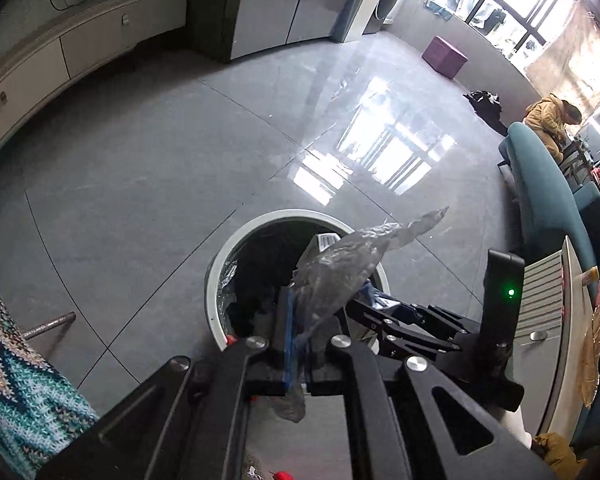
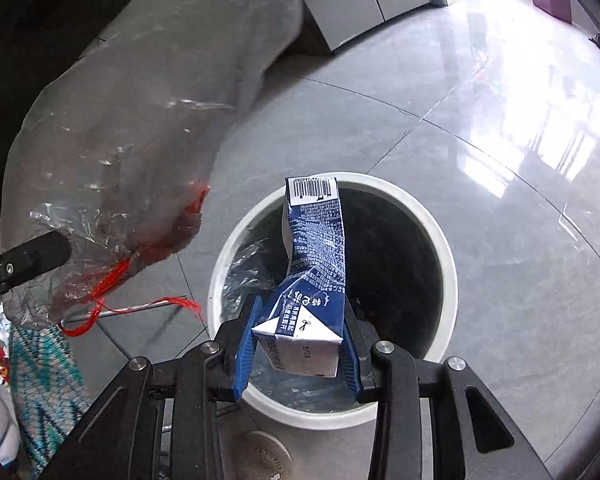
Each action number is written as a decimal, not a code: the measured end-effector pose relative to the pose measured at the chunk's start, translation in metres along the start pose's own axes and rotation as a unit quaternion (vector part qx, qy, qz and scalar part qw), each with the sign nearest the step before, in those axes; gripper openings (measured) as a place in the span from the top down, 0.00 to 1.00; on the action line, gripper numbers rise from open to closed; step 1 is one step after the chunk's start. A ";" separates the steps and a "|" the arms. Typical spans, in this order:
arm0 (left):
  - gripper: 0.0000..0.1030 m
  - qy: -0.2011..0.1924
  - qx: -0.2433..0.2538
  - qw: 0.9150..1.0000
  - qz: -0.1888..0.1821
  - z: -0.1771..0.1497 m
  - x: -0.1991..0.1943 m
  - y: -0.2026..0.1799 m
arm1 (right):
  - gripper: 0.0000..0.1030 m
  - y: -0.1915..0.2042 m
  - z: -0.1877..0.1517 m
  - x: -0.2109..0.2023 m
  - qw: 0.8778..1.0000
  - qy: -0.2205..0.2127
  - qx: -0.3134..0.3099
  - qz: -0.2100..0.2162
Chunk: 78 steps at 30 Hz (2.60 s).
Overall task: Collect trash
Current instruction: 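Carry the film and carton over the bin and open both tools to drop them, then move both tools back toward the remaining trash on the blanket, then grasp the white paper with the left tool while the right tool grasps the white printed bag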
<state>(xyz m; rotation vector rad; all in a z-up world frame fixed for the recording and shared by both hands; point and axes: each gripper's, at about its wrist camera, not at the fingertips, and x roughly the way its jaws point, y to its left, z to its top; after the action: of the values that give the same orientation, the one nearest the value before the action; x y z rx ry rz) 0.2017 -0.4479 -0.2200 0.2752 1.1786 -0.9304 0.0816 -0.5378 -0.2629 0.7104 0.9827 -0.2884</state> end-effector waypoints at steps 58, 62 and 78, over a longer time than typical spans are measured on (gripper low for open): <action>0.28 -0.321 -0.265 0.879 0.234 -0.346 -0.473 0.395 | 0.00 0.473 -0.063 -0.151 0.906 -0.146 -0.358 0.171; 0.28 -0.301 -0.309 0.881 0.194 -0.367 -0.463 0.433 | 0.00 0.502 -0.078 -0.111 0.904 -0.100 -0.376 0.174; 0.54 -0.257 -0.354 0.892 0.118 -0.364 -0.405 0.480 | 0.00 0.551 -0.106 0.016 0.905 0.049 -0.388 0.166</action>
<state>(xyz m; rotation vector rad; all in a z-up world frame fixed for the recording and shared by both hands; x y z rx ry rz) 0.2852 0.2690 -0.1399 -0.3956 0.8867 -0.2793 0.3095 -0.0570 -0.0849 0.1454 0.9508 0.4345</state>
